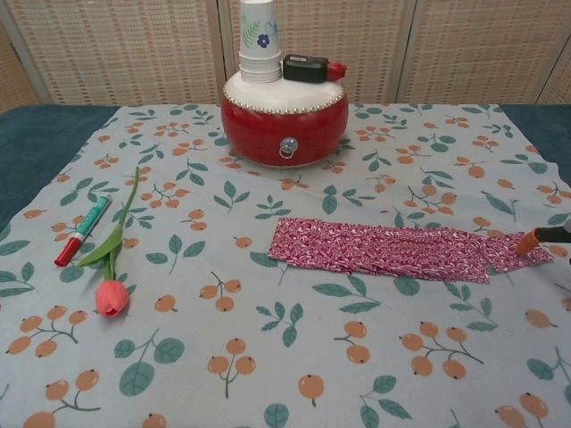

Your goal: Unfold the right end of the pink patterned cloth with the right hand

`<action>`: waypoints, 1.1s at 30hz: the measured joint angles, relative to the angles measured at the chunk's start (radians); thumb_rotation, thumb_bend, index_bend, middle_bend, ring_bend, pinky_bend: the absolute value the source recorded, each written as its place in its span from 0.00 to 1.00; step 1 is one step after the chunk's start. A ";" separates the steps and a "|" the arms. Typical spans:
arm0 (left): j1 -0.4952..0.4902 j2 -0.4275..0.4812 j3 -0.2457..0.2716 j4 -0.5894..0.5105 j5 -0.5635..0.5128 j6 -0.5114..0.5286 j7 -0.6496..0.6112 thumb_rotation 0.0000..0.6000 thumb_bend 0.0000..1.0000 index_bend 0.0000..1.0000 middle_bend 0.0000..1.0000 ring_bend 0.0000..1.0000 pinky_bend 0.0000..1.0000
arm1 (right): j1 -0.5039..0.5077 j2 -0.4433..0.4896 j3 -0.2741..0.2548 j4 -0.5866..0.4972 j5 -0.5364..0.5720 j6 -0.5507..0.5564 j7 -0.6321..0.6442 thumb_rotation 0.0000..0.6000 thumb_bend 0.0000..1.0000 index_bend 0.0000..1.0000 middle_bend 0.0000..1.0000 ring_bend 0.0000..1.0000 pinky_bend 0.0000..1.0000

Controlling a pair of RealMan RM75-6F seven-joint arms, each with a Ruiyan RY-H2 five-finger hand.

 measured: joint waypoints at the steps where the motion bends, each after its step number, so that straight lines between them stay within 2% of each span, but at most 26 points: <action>1: 0.000 0.000 0.000 0.000 -0.001 0.000 0.000 1.00 0.37 0.33 0.38 0.36 0.41 | 0.000 0.003 -0.001 0.001 0.004 0.001 -0.001 1.00 0.83 0.16 0.83 0.78 0.67; 10: 0.000 -0.001 0.000 0.000 -0.002 -0.003 0.002 1.00 0.37 0.33 0.38 0.36 0.41 | -0.010 0.035 -0.011 0.000 0.023 0.011 0.008 1.00 0.83 0.16 0.83 0.78 0.66; 21: -0.002 -0.002 0.000 -0.002 -0.007 -0.011 0.011 1.00 0.37 0.33 0.38 0.36 0.41 | -0.018 0.022 0.001 0.011 -0.106 -0.001 0.132 1.00 0.83 0.15 0.83 0.78 0.66; 27: 0.000 0.000 0.001 -0.002 -0.002 -0.005 0.008 1.00 0.37 0.33 0.38 0.36 0.41 | 0.000 -0.003 0.001 0.045 -0.070 -0.046 0.115 1.00 0.83 0.16 0.83 0.78 0.67; 33: 0.000 0.001 0.001 -0.004 -0.002 -0.005 0.008 1.00 0.37 0.33 0.38 0.36 0.41 | 0.009 -0.008 0.001 0.057 -0.020 -0.045 0.078 1.00 0.83 0.16 0.83 0.78 0.67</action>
